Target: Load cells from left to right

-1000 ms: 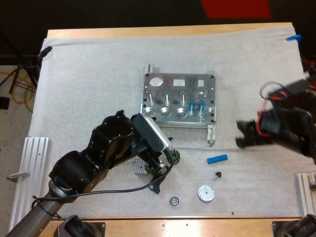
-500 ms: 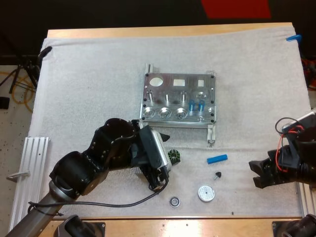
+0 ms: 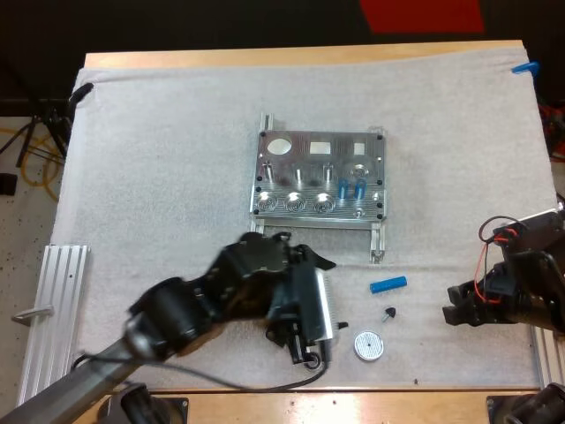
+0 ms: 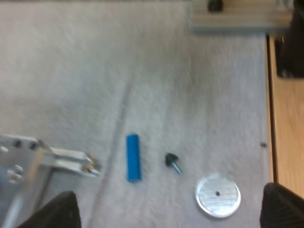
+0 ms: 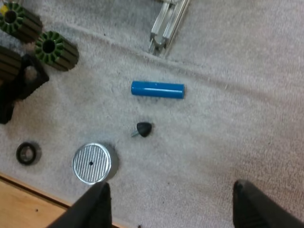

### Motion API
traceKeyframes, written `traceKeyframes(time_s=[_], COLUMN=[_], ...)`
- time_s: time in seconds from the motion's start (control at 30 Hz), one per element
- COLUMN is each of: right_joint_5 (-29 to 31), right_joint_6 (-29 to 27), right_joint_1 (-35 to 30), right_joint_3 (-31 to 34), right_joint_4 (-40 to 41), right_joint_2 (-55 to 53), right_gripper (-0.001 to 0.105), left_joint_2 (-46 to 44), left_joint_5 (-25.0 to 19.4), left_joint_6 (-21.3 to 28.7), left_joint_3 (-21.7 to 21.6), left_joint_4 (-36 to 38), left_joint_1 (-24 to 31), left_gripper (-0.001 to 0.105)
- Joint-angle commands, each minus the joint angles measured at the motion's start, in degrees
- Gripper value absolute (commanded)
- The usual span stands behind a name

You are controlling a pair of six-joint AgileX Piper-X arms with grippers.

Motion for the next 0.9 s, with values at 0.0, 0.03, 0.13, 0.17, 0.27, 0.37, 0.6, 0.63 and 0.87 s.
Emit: traceKeyframes(time_s=[0.0, 0.03, 0.13, 0.17, 0.27, 0.37, 0.6, 0.63, 0.87], right_joint_5=[0.35, 1.17, 6.15, 7.03, 8.7, 8.69, 8.69, 8.69, 12.21], right_joint_6=[0.3, 0.3, 1.63, 2.09, 2.35, 2.35, 2.35, 2.35, 3.72], right_joint_1=[0.07, 0.07, 0.07, 0.07, 0.07, 0.07, 0.07, 0.07, 0.07], right_joint_3=[0.12, 0.12, 0.12, 0.12, 0.12, 0.12, 0.39, 0.59, 1.11], right_joint_4=[-0.46, -0.46, -0.46, -0.46, -0.46, -0.46, -0.46, -0.46, -0.46], right_joint_2=[-0.17, -0.17, -0.17, -0.17, -0.17, -0.17, -0.17, -0.17, -0.17], right_gripper=[0.055, 0.055, 0.055, 0.055, 0.055, 0.055, 0.055, 0.055, 0.055], left_joint_2=[1.61, 3.31, 7.83, 8.76, 13.0, 17.48, 26.88, 28.53, 36.18], left_joint_5=[-1.4, -1.63, -1.61, -1.61, -1.61, -1.88, -4.33, -4.84, -5.43], left_joint_6=[-0.68, -1.05, -1.89, -1.89, -1.87, -1.87, -1.87, -1.87, -1.87], left_joint_3=[-0.17, -0.17, -0.3, -0.44, -1.85, -4.12, -10.04, -10.78, -12.21], left_joint_4=[-0.73, -1.29, -3.5, -3.7, -3.59, -3.59, -3.18, -3.18, -3.82], left_joint_1=[-0.52, -0.68, -0.67, -0.67, -0.67, -0.67, -0.78, -0.78, -0.78], left_gripper=[0.075, 0.075, 0.075, 0.075, 0.075, 0.075, 0.075, 0.075, 0.07])
